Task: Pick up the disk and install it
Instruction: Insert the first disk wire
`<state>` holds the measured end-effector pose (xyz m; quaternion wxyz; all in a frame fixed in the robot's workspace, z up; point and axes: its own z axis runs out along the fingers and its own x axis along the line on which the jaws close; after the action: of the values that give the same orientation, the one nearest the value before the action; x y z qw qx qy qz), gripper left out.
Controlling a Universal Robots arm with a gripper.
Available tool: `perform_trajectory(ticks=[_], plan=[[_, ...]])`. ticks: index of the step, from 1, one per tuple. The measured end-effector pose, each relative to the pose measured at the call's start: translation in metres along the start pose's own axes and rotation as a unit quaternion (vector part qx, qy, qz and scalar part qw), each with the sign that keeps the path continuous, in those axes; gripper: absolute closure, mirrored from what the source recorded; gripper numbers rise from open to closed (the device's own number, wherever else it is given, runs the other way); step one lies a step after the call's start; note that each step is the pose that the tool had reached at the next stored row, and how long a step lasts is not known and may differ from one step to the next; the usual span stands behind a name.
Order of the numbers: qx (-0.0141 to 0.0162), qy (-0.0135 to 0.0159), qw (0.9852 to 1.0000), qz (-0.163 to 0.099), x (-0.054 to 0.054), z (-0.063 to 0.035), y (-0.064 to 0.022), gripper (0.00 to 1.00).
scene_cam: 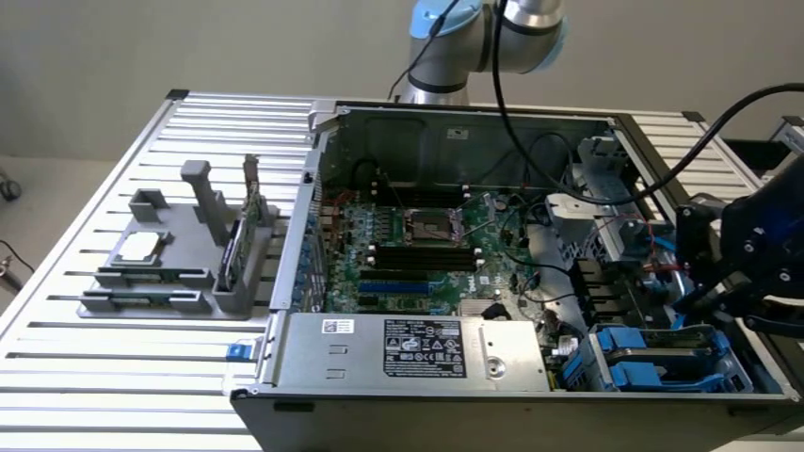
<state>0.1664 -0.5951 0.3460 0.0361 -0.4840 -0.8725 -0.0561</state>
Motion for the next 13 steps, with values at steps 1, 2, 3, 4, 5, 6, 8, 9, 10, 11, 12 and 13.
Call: perform_trajectory(ticks=[1, 2, 3, 4, 5, 6, 8, 9, 10, 11, 12, 13], plan=[[0.0006, -0.0022, 1.0, 0.001, 0.0004, 0.0, -0.0007, 0.83], [0.0017, -0.0062, 1.0, 0.002, 0.0007, 0.0, -0.0011, 0.83], [0.0026, -0.0123, 0.9999, 0.004, 0.0007, 0.0, -0.0012, 0.83], [0.0034, -0.0197, 0.9998, 0.006, 0.0008, 0.0001, -0.0013, 0.83], [0.004, -0.0263, 0.9996, 0.009, 0.0008, 0.0001, -0.0013, 0.83], [0.0044, -0.0319, 0.9994, 0.012, 0.0008, 0.0002, -0.0013, 0.83], [0.0043, -0.0351, 0.9992, 0.02, 0.0008, 0.0003, -0.0015, 0.83], [0.0042, -0.0354, 0.9991, 0.023, 0.0014, 0.0002, -0.0022, 0.83], [0.0043, -0.0361, 0.9991, 0.024, 0.0018, 0.0001, -0.0028, 0.83], [0.0044, -0.0365, 0.999, 0.025, 0.0021, 0.0002, -0.0032, 0.83], [0.004, -0.0367, 0.9989, 0.029, 0.0022, 0.0002, -0.0035, 0.83], [0.0036, -0.037, 0.9987, 0.033, 0.0023, 0.0002, -0.0037, 0.83]])
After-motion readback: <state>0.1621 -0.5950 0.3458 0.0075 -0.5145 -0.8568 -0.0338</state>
